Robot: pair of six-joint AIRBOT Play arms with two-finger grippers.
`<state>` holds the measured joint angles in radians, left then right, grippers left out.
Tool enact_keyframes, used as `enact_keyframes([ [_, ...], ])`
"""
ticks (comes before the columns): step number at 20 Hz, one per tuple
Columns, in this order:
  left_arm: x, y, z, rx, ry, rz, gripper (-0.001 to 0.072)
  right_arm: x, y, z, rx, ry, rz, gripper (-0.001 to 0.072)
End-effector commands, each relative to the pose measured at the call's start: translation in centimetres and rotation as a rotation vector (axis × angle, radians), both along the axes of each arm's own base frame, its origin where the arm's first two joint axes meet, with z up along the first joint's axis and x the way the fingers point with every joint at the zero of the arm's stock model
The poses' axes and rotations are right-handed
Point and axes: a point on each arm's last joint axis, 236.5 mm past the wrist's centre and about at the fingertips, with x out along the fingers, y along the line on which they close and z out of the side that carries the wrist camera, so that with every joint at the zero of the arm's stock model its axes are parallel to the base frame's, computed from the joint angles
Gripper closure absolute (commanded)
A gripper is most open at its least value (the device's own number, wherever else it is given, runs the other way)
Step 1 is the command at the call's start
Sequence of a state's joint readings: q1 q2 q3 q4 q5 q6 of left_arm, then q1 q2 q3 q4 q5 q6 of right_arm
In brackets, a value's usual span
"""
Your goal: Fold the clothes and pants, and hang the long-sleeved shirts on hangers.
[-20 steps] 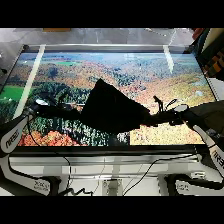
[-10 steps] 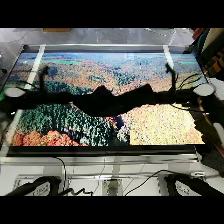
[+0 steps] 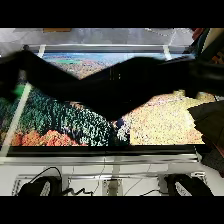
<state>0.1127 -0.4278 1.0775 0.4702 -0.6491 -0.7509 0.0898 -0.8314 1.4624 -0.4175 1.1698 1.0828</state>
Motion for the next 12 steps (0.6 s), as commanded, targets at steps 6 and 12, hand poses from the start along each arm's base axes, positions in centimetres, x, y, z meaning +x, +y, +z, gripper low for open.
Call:
enact_keyframes([
  [6, -3.7, 1.3, 2.4, -0.031, -0.109, 0.075, 0.0691, -2.4, -0.6, 3.2, 0.182, 0.114, -0.038, 0.0676],
  [12, 11.3, -2.7, -18.3, 0.011, 0.580, -0.165, 0.0691, 10.5, 0.1, -18.0, 0.078, 0.633, -0.253, 0.0675],
])
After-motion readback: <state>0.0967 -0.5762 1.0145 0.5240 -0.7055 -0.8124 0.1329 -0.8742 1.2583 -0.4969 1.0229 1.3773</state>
